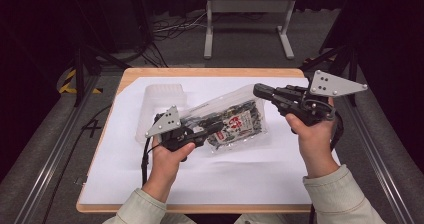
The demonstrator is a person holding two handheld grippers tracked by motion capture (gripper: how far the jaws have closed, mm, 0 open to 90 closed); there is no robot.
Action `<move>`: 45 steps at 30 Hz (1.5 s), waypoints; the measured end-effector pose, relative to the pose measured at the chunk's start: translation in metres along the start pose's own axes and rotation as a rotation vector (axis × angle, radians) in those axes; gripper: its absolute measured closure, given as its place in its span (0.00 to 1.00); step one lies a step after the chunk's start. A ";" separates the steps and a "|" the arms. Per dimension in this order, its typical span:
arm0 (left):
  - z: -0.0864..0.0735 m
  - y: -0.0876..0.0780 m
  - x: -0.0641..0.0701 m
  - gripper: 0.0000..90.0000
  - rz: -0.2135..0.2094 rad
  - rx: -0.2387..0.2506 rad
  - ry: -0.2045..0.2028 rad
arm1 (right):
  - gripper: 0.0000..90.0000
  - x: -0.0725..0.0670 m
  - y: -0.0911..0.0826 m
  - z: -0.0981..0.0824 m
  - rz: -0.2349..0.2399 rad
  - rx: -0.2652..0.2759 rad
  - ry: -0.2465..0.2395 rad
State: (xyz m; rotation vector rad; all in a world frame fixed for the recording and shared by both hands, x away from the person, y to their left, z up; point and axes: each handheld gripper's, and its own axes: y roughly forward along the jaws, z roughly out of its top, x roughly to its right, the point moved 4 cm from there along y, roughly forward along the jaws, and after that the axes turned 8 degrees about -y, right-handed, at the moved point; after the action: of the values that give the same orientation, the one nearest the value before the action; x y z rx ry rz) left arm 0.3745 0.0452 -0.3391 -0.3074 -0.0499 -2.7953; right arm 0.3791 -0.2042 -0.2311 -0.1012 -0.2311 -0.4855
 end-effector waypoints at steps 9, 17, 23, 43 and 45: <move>0.002 -0.001 0.003 0.80 -0.031 -0.007 -0.012 | 0.88 0.002 -0.003 -0.001 -0.039 -0.014 -0.033; 0.007 -0.004 0.001 0.80 -0.010 -0.020 -0.018 | 0.75 0.004 -0.010 -0.003 -0.071 -0.013 -0.026; 0.019 -0.012 -0.003 0.81 0.015 -0.012 -0.001 | 0.67 0.006 -0.021 -0.003 -0.115 -0.042 -0.040; 0.062 -0.043 -0.023 0.81 0.115 0.020 0.038 | 0.60 0.004 -0.063 -0.042 -0.204 -0.196 -0.012; 0.065 -0.045 -0.025 0.81 0.126 0.019 0.044 | 0.60 0.003 -0.066 -0.047 -0.206 -0.206 -0.005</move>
State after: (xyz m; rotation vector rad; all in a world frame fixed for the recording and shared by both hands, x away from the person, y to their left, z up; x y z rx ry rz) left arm 0.3958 0.1005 -0.2813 -0.2365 -0.0455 -2.6739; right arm 0.3598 -0.2713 -0.2736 -0.2817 -0.1971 -0.7138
